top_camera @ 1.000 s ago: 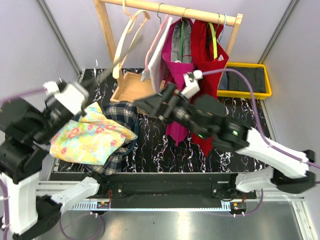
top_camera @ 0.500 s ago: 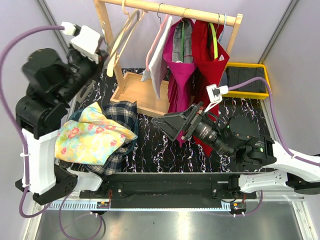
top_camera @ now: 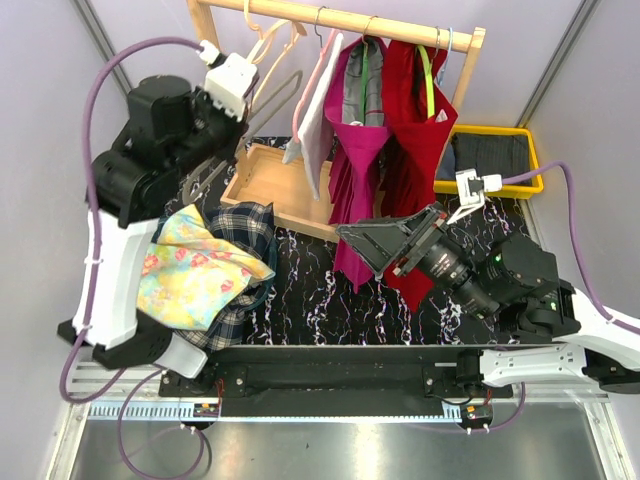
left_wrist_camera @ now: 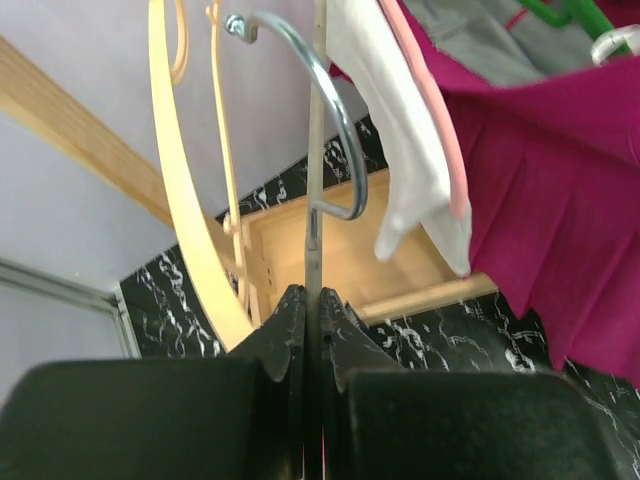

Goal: Remove the skirt from the hanger

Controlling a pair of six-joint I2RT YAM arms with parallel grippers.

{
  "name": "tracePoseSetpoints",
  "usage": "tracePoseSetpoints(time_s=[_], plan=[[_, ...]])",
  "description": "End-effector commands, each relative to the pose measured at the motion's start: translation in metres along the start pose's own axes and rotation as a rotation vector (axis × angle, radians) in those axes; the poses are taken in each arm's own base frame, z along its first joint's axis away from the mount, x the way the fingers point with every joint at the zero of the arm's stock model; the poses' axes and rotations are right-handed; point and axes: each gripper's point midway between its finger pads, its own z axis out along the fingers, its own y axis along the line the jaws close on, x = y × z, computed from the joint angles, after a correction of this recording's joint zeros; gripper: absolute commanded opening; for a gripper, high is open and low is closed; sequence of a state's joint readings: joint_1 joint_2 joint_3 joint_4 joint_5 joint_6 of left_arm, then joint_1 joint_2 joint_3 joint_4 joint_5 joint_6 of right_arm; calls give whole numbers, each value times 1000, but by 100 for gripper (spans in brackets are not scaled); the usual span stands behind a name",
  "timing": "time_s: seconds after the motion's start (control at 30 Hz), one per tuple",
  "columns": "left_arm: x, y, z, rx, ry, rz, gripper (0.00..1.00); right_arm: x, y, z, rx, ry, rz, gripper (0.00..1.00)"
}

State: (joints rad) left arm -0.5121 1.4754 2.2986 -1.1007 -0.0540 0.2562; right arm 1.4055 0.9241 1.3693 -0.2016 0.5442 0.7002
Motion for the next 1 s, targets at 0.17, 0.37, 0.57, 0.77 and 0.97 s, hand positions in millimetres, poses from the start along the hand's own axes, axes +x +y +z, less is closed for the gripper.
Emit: tracePoseSetpoints(time_s=[0.17,0.37,0.57,0.77,0.97], plan=[[-62,17,51,-55,-189,19,0,-9,-11,-9,24,-54,26,100],[-70,42,80,-61,-253,0,0,-14,-28,-24,41,-84,54,100],[-80,64,95,-100,-310,41,0,-16,-37,-31,52,-106,65,100],[-95,61,115,-69,-383,48,0,-15,-42,-33,57,-112,62,100],[-108,59,133,-47,-457,70,0,-16,-54,-41,67,-136,78,100]])
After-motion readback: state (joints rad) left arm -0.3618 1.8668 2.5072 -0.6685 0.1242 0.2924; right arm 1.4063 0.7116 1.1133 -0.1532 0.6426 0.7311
